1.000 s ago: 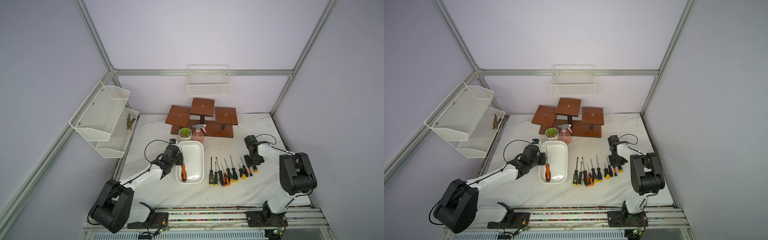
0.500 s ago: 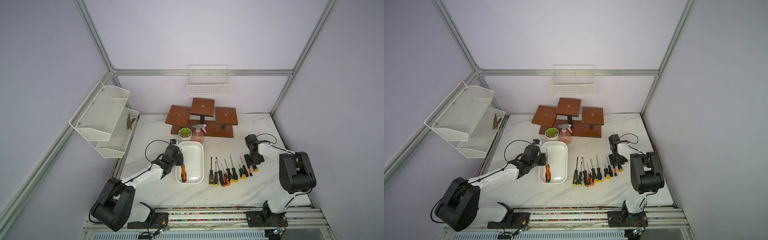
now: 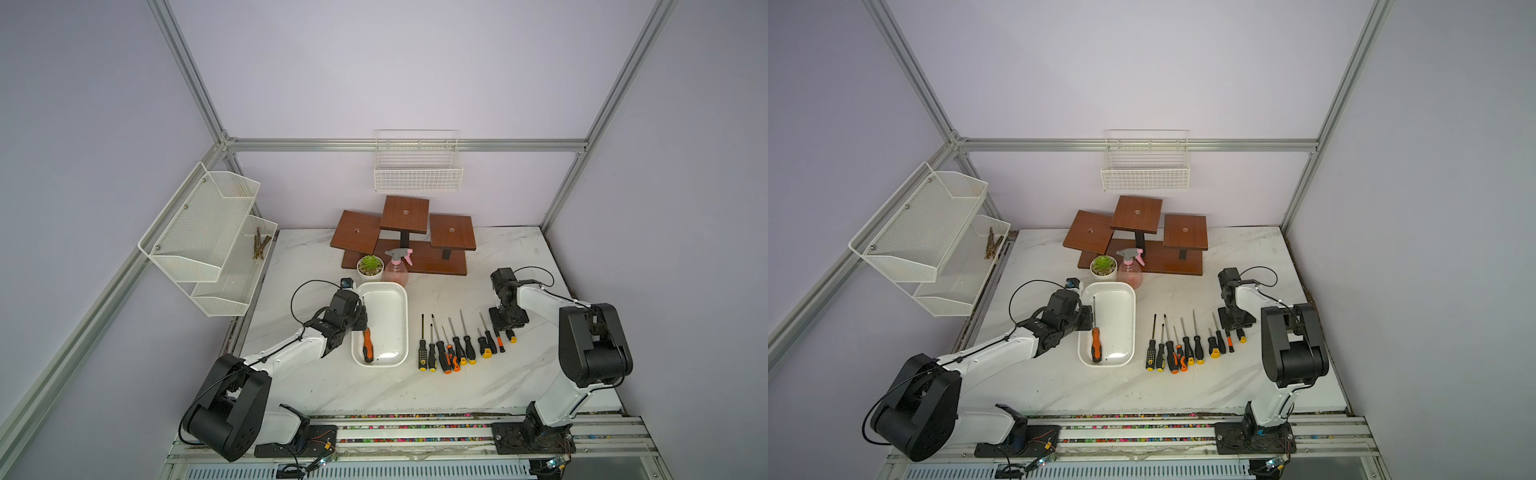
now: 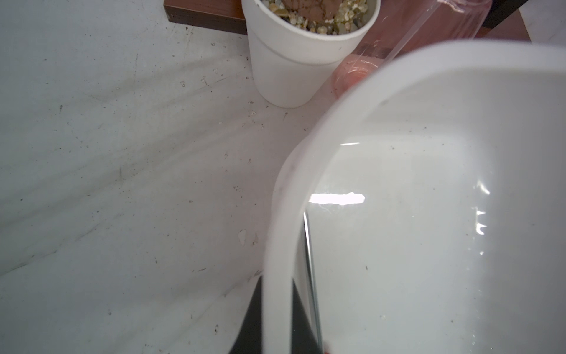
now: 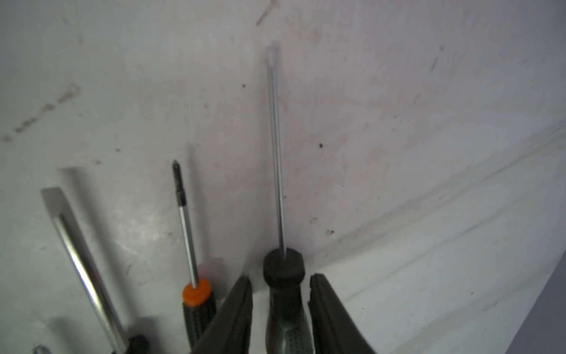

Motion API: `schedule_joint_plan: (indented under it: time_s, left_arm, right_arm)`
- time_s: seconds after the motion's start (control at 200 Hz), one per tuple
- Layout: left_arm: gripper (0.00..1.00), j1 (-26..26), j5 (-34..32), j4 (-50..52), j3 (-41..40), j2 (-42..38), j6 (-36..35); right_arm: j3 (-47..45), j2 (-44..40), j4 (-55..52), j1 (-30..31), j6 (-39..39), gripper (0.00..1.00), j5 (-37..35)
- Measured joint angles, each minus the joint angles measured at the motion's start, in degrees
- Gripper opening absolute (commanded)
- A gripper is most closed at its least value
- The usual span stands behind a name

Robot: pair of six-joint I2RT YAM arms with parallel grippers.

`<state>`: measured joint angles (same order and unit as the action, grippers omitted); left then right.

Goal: Take out the screwdriver from the storage box
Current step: Place the screwdriver at the center of the board.

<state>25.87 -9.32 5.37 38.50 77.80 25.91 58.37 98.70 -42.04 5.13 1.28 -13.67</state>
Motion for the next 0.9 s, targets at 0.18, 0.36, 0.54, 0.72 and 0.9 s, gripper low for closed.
schedule_joint_plan:
  time_s: [0.18,0.36,0.54,0.72,0.9]
  left_arm:
    - [0.0,0.0,-0.02,0.02,0.0,0.0,-0.02]
    - [0.0,0.0,-0.07,0.15,0.02,-0.02,0.0]
    - [0.0,0.0,-0.07,1.14,0.39,-0.04,0.0]
    - [0.0,0.0,0.2,1.95,0.59,-0.04,0.37]
    - [0.0,0.0,0.96,2.05,0.59,-0.04,1.7]
  right_arm:
    - [-0.02,-0.5,0.0,-0.15,-0.04,0.41,1.33]
    - [-0.02,-4.42,0.0,-0.15,-0.55,0.41,2.1]
    - [0.26,-11.93,-0.11,-0.15,-2.49,0.42,4.68]
    - [0.46,-18.53,0.22,1.01,-5.95,0.42,11.21]
    - [-0.02,-22.49,1.73,10.14,-11.41,0.42,13.77]
